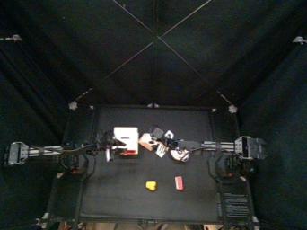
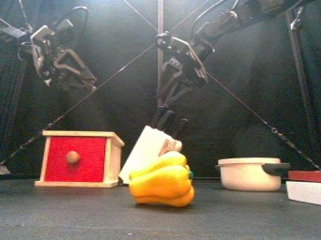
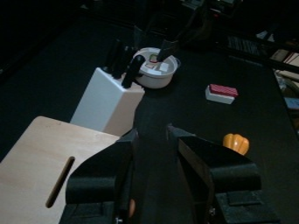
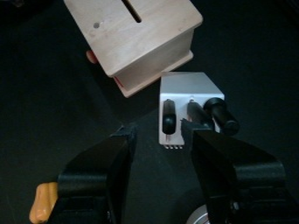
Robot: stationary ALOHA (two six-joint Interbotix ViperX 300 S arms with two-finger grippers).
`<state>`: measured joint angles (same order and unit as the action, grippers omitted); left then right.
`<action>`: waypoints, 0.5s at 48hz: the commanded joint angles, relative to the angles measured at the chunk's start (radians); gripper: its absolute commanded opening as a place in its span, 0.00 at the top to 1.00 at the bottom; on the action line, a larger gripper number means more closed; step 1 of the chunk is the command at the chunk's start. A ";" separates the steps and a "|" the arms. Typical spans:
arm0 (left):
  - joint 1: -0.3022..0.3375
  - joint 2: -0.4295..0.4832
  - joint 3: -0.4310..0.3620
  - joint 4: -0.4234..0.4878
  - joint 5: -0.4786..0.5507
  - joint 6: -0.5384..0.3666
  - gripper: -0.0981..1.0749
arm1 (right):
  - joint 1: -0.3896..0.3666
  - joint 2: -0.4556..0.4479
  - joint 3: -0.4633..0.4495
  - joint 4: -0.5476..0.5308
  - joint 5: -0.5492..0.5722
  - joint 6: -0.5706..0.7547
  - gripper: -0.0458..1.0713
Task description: Grab cleaver
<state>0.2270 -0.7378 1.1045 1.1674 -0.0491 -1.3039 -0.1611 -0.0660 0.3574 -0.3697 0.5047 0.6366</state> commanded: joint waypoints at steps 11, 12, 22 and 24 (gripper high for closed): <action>0.006 0.003 -0.009 -0.002 -0.003 0.000 0.29 | -0.014 0.021 -0.023 0.000 -0.005 -0.003 0.23; 0.006 0.002 -0.009 -0.002 -0.003 0.000 0.29 | -0.014 0.023 -0.023 0.000 -0.005 -0.003 0.23; 0.006 0.002 -0.008 -0.002 -0.003 0.000 0.29 | -0.020 0.038 -0.029 -0.006 -0.009 -0.003 0.23; 0.008 0.002 -0.008 -0.002 -0.003 0.000 0.29 | -0.020 0.038 -0.032 -0.009 -0.009 -0.003 0.23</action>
<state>0.2301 -0.7394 1.1091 1.1674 -0.0506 -1.3023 -0.1733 -0.0107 0.3559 -0.3728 0.5016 0.6351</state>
